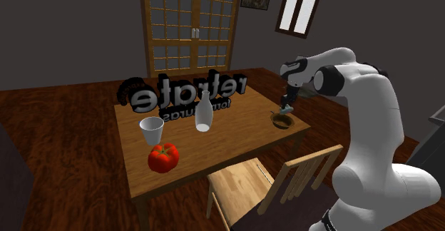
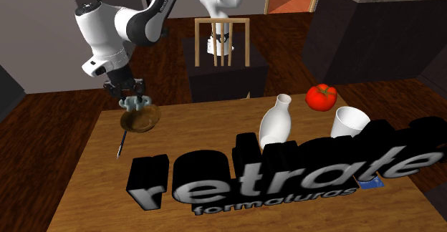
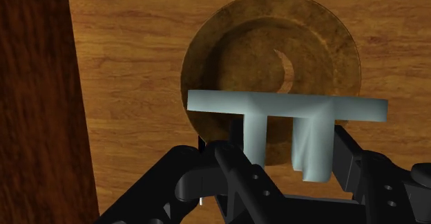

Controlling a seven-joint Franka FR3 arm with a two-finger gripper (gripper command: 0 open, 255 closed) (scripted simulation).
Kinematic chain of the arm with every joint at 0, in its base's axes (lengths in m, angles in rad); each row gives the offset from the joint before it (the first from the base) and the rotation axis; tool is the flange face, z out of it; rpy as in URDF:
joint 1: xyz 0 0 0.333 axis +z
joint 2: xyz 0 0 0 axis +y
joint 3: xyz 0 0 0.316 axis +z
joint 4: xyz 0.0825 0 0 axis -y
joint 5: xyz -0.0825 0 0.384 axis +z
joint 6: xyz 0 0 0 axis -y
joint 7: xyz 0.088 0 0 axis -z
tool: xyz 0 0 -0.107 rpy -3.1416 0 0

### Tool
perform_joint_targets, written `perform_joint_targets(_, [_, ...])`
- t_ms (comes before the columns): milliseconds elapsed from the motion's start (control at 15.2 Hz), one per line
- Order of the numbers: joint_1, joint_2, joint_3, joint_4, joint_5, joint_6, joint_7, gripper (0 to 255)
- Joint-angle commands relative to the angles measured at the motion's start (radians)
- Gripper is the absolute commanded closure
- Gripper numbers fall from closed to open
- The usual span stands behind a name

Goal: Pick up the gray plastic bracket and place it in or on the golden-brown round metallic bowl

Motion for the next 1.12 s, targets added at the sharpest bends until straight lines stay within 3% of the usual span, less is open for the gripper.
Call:
perform_joint_targets(0, [-0.001,0.013,0.002,-0.004,0.002,0.018,-0.001,255])
perform_joint_targets(594, [-0.004,0.073,0.01,-0.024,0.013,0.097,-0.008,255])
perform_joint_targets(1056, [-0.004,0.074,0.01,-0.023,0.013,0.097,-0.008,255])
